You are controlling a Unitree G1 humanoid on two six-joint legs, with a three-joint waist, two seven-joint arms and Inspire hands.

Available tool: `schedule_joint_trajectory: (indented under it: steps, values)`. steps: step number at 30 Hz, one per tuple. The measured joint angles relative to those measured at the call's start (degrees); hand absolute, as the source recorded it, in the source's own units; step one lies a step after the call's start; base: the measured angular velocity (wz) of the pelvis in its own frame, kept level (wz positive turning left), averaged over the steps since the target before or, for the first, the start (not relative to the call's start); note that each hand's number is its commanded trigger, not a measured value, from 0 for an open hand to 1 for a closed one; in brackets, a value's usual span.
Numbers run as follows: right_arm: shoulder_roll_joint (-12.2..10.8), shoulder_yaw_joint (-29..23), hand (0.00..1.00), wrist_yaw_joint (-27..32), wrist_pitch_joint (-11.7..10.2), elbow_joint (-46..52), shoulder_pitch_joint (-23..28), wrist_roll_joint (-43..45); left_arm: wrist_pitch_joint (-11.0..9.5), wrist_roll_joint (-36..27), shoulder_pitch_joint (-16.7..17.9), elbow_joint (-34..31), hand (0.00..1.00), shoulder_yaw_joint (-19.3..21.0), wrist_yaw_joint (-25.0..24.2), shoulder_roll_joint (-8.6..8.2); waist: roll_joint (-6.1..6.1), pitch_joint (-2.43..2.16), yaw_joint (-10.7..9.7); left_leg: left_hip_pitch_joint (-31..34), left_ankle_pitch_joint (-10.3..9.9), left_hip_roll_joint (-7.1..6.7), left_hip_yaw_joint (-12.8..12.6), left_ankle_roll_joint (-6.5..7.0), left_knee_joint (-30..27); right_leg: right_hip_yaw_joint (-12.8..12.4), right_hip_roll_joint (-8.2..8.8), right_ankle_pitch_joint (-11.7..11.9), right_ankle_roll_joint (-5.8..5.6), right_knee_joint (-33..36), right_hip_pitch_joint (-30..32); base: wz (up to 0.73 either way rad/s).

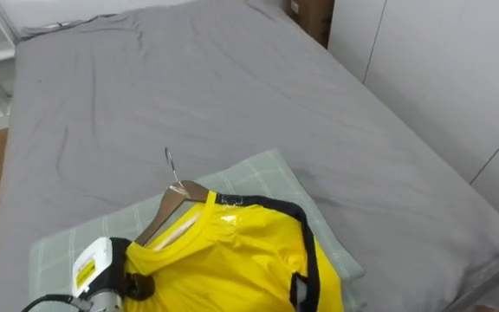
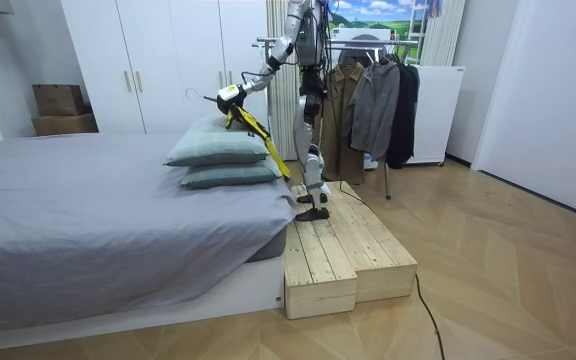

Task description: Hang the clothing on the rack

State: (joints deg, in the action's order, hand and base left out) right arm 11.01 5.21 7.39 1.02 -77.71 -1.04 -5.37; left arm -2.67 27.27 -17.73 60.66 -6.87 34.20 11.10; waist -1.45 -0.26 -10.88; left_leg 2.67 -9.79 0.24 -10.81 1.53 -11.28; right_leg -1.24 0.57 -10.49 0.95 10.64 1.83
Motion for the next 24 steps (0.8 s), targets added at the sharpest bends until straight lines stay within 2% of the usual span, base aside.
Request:
schedule_joint_trajectory:
  steps: [8, 15, 24]
  values:
    - [-0.05, -0.11, 0.0, 0.51, -0.28, 0.37, -0.04, -3.75, -1.28, 0.51, 2.91, -9.3, 1.0, 0.03, 8.1, 0.13, 0.11, -0.14, 3.21, -3.02, -0.01, -0.01, 0.22, -0.01, 0.39, 0.31, -0.01, 0.01, 0.02, -0.76, -3.3, 0.02]
    - [-0.29, 0.2, 0.0, 0.62, -0.5, -0.16, 0.47, -5.31, -3.16, 1.53, 7.65, -17.86, 1.0, 0.04, 11.68, 0.15, 0.33, -0.12, 3.4, -4.79, -0.04, -0.34, 1.64, -0.02, 0.53, 1.42, 0.15, 0.0, -0.05, -1.93, -5.84, 0.09]
    - [-0.3, 0.17, 0.0, 0.66, -0.5, -0.16, 0.71, -5.63, -4.86, 1.68, 8.79, -19.19, 1.0, 0.07, 15.5, 0.26, 0.55, 0.01, 3.45, -4.71, -0.04, -0.43, 2.03, -0.02, 0.6, 1.58, 0.14, 0.01, -0.04, -1.93, -6.05, 0.02]
